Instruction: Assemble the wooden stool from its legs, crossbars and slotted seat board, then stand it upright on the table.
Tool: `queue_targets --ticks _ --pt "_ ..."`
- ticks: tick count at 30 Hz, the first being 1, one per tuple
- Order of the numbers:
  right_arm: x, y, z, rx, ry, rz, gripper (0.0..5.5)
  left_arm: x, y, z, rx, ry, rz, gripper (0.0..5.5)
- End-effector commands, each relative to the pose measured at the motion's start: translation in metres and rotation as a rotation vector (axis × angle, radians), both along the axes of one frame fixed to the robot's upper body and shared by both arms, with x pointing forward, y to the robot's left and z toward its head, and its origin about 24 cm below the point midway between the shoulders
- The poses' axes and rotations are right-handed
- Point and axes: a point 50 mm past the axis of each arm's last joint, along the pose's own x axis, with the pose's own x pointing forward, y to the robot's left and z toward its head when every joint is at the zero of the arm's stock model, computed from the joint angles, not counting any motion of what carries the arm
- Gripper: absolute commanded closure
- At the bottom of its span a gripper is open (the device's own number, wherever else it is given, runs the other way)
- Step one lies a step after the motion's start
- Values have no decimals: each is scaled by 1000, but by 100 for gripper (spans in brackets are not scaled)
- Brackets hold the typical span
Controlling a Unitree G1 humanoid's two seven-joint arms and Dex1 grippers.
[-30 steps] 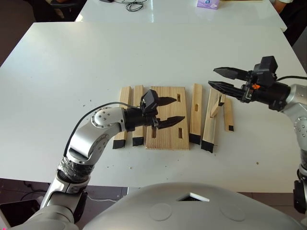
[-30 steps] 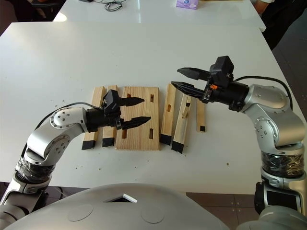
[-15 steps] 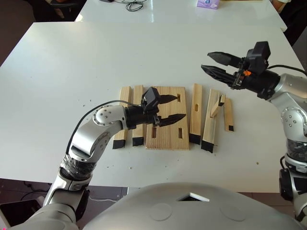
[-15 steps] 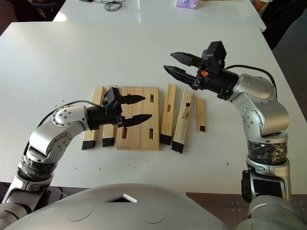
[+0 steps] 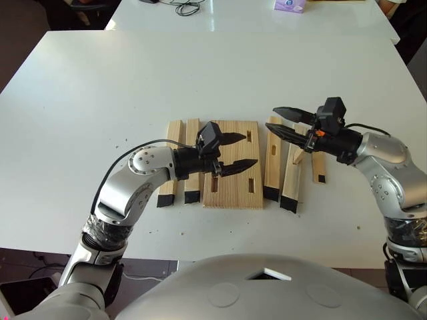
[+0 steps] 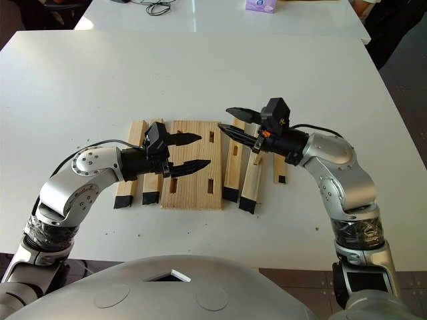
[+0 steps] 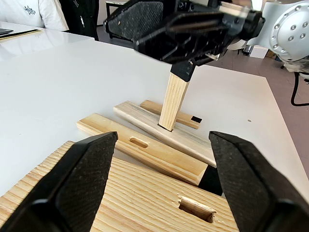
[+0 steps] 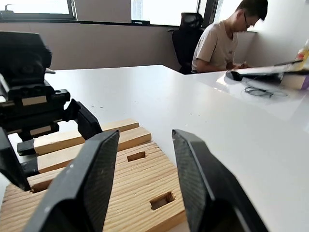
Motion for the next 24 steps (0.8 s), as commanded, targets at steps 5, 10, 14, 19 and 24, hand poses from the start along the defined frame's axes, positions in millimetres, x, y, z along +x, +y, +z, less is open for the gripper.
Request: queue_targets --ticks 5,10,14,19,24 --pt "0 -6 12 79 2 -62 347 0 2 1 10 5 4 197" --pt "-13 6 63 231 -68 -8 347 -2 2 0 4 8 22 197" --pt "-42 25 88 362 -12 109 347 -2 4 -1 4 7 35 197" --pt "-76 23 49 230 242 148 347 -2 9 -2 13 11 46 197" --pt "-89 2 9 57 371 96 347 -2 10 7 -22 19 42 197"
